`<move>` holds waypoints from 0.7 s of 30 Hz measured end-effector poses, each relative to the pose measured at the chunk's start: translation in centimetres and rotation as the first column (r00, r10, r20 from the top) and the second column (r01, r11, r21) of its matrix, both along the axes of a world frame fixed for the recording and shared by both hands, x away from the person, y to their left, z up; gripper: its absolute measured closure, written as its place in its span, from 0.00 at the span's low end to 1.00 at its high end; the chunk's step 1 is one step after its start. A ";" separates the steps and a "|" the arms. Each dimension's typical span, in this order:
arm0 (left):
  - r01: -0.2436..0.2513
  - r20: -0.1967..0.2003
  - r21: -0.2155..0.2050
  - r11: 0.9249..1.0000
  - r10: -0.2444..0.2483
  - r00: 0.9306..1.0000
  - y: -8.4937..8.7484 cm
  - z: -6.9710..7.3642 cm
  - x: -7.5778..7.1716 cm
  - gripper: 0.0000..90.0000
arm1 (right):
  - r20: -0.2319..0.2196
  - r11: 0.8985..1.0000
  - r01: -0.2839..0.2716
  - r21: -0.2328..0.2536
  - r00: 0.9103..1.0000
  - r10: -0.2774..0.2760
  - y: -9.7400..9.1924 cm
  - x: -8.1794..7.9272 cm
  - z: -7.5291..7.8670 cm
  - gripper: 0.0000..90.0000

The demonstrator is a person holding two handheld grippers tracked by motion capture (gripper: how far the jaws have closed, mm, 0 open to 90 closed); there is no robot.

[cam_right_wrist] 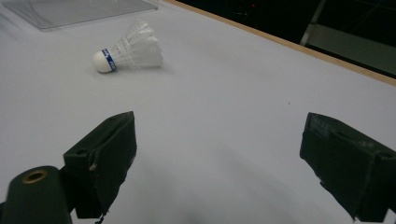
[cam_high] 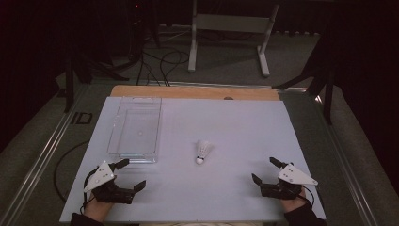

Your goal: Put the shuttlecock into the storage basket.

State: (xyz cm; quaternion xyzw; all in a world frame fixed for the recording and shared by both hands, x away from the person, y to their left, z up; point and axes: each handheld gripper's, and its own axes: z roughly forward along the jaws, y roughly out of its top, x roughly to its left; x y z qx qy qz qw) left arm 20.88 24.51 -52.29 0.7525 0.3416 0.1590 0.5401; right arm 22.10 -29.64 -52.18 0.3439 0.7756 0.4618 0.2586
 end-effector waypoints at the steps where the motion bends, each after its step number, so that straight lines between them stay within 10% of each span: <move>1: 0.000 0.001 0.001 1.000 0.000 1.000 0.0 0.0 0.0 0.00 | -0.005 1.000 -0.005 0.011 1.000 0.005 0.0 0.1 0.0 0.12; 21: 0.009 0.007 0.038 0.999 -0.010 1.000 0.0 0.7 -0.4 0.00 | -0.013 1.000 0.000 0.016 1.000 0.001 0.1 0.3 0.1 0.11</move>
